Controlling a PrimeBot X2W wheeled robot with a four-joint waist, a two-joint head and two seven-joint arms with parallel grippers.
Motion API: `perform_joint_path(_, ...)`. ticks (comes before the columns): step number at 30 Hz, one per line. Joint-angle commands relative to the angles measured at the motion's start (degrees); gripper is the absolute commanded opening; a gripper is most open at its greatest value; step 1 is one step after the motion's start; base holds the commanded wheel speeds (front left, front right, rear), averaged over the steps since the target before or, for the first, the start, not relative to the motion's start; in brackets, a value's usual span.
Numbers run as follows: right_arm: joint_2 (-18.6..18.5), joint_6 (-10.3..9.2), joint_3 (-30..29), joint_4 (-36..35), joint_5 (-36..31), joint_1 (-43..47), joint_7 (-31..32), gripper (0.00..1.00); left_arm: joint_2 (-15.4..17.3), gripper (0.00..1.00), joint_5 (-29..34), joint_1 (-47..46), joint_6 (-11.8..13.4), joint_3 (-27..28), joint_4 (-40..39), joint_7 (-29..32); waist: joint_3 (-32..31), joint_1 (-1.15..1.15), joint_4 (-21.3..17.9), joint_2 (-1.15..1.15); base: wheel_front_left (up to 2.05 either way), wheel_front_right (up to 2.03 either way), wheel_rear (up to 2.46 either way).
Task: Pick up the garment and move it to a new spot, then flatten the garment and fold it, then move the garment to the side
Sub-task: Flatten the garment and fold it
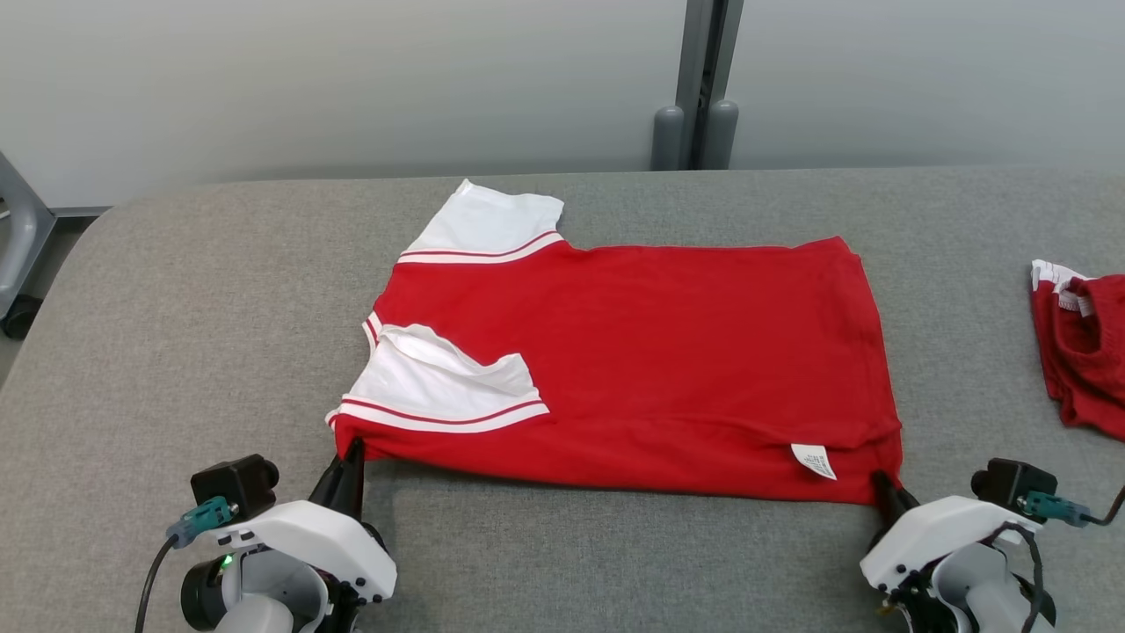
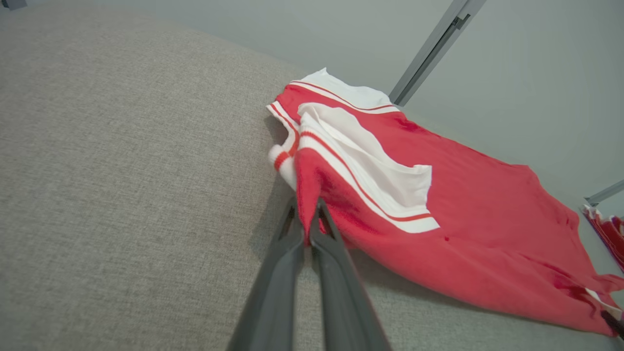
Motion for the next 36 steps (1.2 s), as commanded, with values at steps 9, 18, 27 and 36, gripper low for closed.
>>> perform_joint_path(9,-0.4,0.12,2.7,3.1,2.4,-3.4,-3.7,0.00,1.1,0.00,-0.2,1.5,0.1,-0.1,-3.2,-0.9,-1.4,0.00,-0.1,0.00,0.00,0.00,0.00)
perform_joint_path(18,-2.8,0.12,2.7,-5.7,4.5,2.8,-1.6,0.00,2.6,0.00,-0.1,8.0,0.8,-1.0,-11.6,0.4,-2.3,0.00,-0.6,0.00,0.00,0.00,0.00)
perform_joint_path(27,-4.7,0.07,-3.5,-23.8,7.0,17.3,5.5,0.00,5.4,0.00,-1.3,21.5,4.7,0.0,-26.9,4.3,-1.6,0.00,-0.9,0.00,0.00,0.00,0.00)
perform_joint_path(36,-1.6,0.07,-11.7,-40.9,0.8,29.0,14.8,0.00,4.7,0.00,-2.2,27.3,6.2,-1.4,-30.2,5.9,-0.6,0.00,-1.0,0.00,0.00,0.00,0.00)
